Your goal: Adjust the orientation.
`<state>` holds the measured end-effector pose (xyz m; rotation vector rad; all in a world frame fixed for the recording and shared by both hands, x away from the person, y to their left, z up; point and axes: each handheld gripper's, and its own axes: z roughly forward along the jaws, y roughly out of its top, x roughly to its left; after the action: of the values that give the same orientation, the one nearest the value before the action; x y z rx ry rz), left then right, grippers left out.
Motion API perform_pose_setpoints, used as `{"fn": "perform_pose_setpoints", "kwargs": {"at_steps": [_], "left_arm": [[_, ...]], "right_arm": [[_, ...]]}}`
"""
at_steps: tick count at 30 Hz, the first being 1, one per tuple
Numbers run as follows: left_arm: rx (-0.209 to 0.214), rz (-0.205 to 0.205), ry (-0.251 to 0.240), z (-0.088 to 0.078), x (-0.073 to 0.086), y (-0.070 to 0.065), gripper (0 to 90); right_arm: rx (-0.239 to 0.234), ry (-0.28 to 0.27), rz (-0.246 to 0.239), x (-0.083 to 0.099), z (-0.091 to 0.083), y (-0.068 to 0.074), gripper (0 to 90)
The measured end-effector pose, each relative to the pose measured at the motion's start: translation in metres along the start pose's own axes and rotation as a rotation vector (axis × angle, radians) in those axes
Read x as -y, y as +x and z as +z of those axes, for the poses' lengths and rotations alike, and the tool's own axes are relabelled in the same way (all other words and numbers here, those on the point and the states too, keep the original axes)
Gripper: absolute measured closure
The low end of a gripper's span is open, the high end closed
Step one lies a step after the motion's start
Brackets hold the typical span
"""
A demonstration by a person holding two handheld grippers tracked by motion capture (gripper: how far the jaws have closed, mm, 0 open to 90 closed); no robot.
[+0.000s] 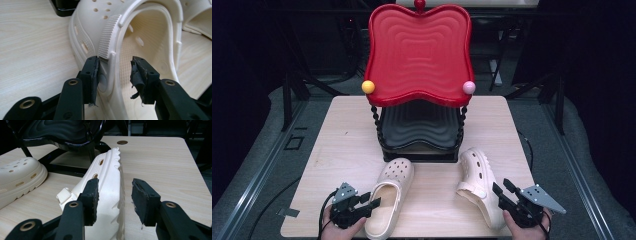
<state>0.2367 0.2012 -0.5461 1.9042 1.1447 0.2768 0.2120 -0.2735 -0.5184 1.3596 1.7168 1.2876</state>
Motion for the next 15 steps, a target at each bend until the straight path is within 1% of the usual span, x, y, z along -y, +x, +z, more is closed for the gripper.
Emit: {"fn": "perform_pose_setpoints", "kwargs": {"at_steps": [1,2,4,7,8,11,13,15], "left_arm": [[0.004,-0.005,0.004,0.001,0.0,-0.001,60.8],[0.015,-0.018,0.002,0.002,0.0,-0.002,62.1],[0.032,-0.021,0.001,0.004,-0.001,-0.004,62.3],[0.038,0.001,0.004,0.01,-0.003,-0.011,63.2],[0.042,0.003,0.009,0.011,-0.004,-0.012,63.5],[0.047,0.008,0.0,0.018,-0.005,-0.016,64.4],[0.051,0.012,0.002,0.018,-0.006,-0.017,62.4],[0.053,0.018,0.002,0.018,-0.005,-0.017,59.6]], "right_arm": [[0.002,-0.007,0.001,0.0,0.0,0.0,56.6],[0.003,-0.008,0.001,0.0,0.0,0.0,56.6],[0.003,-0.004,-0.004,0.0,0.0,0.001,56.5],[0.002,-0.007,-0.007,0.0,0.0,0.002,56.4],[0.002,-0.008,-0.007,0.0,0.0,0.001,56.4],[0.003,-0.008,-0.004,-0.001,-0.001,0.001,56.3],[0.001,-0.011,-0.007,-0.001,-0.001,0.002,56.0],[0.006,-0.011,-0.022,-0.001,-0.001,0.002,56.0]]}}
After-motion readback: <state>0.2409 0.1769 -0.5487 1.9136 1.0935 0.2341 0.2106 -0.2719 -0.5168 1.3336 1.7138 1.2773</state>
